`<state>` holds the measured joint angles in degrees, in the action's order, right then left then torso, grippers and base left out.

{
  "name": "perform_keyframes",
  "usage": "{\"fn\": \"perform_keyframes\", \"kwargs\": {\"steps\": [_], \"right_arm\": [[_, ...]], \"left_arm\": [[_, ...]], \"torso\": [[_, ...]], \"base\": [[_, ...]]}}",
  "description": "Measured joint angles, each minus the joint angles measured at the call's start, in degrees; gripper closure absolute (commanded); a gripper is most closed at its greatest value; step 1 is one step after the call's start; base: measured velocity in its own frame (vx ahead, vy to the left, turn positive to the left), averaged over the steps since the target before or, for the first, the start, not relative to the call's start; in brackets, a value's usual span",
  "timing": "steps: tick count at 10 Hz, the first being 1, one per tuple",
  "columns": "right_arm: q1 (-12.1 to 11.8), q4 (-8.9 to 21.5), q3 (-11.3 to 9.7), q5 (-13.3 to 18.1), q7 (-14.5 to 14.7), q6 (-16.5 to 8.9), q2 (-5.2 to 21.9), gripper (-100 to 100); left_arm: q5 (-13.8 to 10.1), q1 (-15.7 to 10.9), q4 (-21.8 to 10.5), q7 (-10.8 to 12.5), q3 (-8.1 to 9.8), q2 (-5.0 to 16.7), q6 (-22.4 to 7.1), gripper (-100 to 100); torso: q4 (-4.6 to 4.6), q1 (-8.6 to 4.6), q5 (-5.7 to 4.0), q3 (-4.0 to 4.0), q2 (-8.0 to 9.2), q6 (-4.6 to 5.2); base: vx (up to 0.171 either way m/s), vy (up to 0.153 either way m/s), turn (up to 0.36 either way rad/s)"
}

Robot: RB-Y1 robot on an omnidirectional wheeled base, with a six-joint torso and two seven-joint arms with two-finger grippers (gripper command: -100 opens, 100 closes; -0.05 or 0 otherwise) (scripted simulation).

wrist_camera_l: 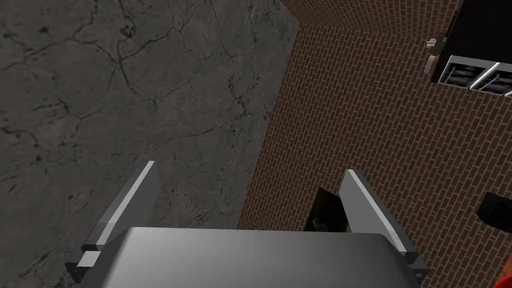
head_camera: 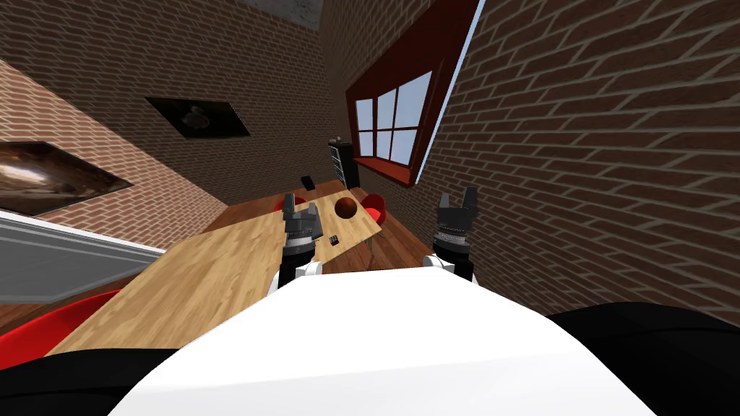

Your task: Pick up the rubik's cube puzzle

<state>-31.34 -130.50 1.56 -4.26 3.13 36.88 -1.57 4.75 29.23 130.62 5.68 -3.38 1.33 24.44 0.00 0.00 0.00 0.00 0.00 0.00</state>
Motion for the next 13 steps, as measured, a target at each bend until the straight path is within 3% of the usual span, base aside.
{"fn": "perform_keyframes", "kwargs": {"steps": [7, 13], "right_arm": [[0.00, 0.00, -0.01, 0.00, 0.00, 0.00, -0.01, 0], [0.00, 0.00, 0.00, 0.00, 0.00, 0.00, 0.00, 0]], "left_arm": [[-10.55, -0.49, -3.97, 2.02, 1.40, 9.26, -9.70, -100], [-17.77, -0.85, -7.30, 3.62, 2.22, 14.60, -17.23, -100]], "torso": [[-0.02, -0.27, -0.06, -0.05, -0.09, 0.01], [-0.01, -0.15, -0.04, -0.03, -0.05, -0.01]], "base": [[0.015, -0.067, -0.095], [0.017, -0.044, -0.077]]}}
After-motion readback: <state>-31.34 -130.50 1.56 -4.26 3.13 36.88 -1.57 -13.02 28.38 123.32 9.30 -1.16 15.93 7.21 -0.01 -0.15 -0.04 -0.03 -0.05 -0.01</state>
